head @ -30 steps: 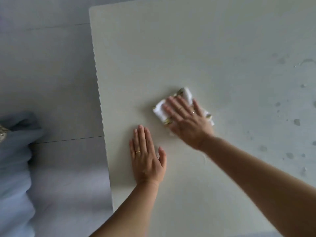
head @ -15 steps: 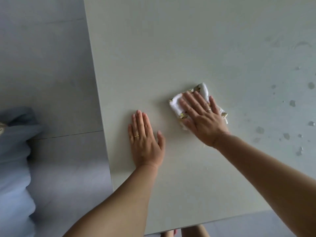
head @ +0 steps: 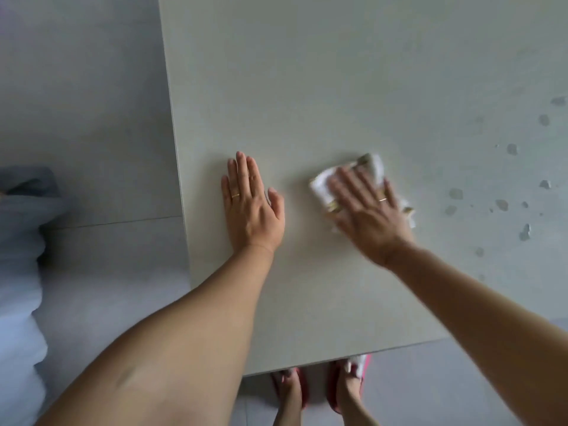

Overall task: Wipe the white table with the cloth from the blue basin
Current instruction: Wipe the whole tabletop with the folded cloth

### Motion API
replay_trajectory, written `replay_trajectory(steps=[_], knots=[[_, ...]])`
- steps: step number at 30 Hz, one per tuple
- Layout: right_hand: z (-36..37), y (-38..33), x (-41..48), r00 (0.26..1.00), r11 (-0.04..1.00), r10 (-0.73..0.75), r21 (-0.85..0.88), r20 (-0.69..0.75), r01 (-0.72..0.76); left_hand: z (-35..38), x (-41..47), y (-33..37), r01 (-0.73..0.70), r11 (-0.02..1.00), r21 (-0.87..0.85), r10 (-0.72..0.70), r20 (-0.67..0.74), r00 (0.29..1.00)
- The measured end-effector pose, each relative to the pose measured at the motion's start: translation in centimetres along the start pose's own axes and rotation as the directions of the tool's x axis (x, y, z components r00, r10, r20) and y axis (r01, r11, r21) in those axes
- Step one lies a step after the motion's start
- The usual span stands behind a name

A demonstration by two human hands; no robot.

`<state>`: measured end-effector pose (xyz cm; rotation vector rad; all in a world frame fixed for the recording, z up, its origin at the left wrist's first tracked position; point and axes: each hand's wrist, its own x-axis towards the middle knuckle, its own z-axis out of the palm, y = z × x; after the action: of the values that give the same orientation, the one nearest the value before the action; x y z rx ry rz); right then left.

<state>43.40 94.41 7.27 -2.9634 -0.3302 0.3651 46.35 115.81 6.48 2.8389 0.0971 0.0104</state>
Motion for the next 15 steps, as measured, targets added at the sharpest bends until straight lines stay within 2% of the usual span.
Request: replay_trajectory(steps=[3,5,6,7,10,12,13,15], knots=[[-1.2,4.6,-0.8,0.939,0.934,0.344,0.1,0.007,-0.343,0.3,-0.1,0.0,0.016,0.999,0.031,-0.015,-0.013,1.0],[-0.6,2.2,-0.8,0.874,0.866,0.486,0.147,-0.018,-0.478,0.1,-0.1,0.1,0.011,0.999,0.042,-0.01,-0.024,1.0],[-0.1,-0.1,-1.1,0.866,0.854,0.5,0.164,-0.003,-0.493,-0.1,-0.2,0.3,0.004,0.999,0.034,-0.003,-0.028,1.0],[0.3,-2.7,-1.9,0.89,0.877,0.456,0.162,0.012,-0.452,-0.4,-0.4,0.5,0.0,1.0,0.013,0.0,-0.034,0.999],[2.2,-8.7,-6.5,0.991,0.985,0.13,0.11,-0.001,-0.129,-1.4,-1.6,1.3,0.069,0.996,-0.056,-0.074,-0.112,0.991],[2.3,-7.6,-8.2,0.997,0.995,-0.079,0.058,0.026,0.078,-1.9,-4.1,2.1,0.139,0.984,-0.109,-0.156,-0.164,0.974],[2.1,-5.7,-8.3,0.99,0.99,-0.138,0.023,0.034,0.137,-2.0,-5.9,2.5,0.138,0.983,-0.123,-0.158,-0.163,0.974],[1.5,-1.7,-8.2,0.997,0.998,-0.066,-0.011,0.037,0.067,-1.9,-10.0,3.3,0.072,0.991,-0.115,-0.083,-0.101,0.991]])
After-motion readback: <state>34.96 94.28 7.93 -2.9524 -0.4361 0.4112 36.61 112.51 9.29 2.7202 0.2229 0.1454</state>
